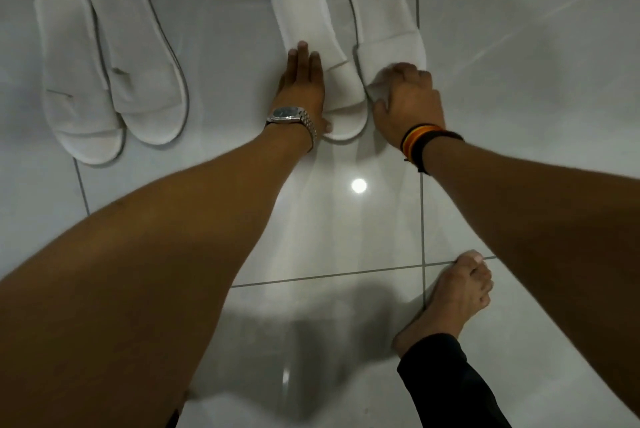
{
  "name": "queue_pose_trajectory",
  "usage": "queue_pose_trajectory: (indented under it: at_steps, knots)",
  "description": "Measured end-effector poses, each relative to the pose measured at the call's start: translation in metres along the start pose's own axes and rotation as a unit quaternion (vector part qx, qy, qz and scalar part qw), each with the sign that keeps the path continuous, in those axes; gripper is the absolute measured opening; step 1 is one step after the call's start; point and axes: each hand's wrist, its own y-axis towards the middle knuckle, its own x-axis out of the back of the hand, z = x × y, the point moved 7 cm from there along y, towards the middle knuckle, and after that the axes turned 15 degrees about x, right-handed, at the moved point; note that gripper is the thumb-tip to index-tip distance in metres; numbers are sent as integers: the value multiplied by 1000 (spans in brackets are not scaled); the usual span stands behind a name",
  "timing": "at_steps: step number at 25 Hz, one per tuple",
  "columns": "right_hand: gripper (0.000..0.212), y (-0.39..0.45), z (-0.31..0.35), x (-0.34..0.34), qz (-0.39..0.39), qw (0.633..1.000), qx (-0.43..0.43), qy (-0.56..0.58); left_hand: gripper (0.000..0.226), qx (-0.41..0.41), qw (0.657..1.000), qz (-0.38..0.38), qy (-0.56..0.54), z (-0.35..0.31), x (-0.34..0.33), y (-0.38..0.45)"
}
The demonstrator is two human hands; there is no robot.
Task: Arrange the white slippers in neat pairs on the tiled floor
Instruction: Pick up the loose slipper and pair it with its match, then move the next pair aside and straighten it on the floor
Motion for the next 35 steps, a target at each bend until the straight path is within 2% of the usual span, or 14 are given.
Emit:
queue_pose_trajectory:
  at_steps: [5,8,11,14,17,20,27,31,35]
  knots:
    - [56,-8,2,-9,-35,997,-17,69,123,-47,994,36,88,-10,23,26]
    - [57,-5,1,-5,-45,996,-17,75,136,-46,993,58,93,-16,33,37]
    - [57,-5,0,-4,-49,995,-21,81,139,-47,993,51,93,-23,32,38]
    - [57,-10,-1,-4,-63,995,-26,79,132,-45,995,41,75,-25,33,31]
    - [61,-25,11,1,-84,994,-32,56,110,-50,998,-13,21,-13,43,13]
    - [64,-31,60,0,-83,994,22,69,90,-12,998,-54,-40,40,54,-12]
    - [68,31,266,-51,29,974,201,97,72,184,977,-76,-82,276,64,-41]
    - [76,66,333,-101,76,977,196,44,68,174,977,4,-124,344,34,-44]
    - [78,59,378,-135,95,973,209,26,70,174,969,0,-173,390,20,-51]
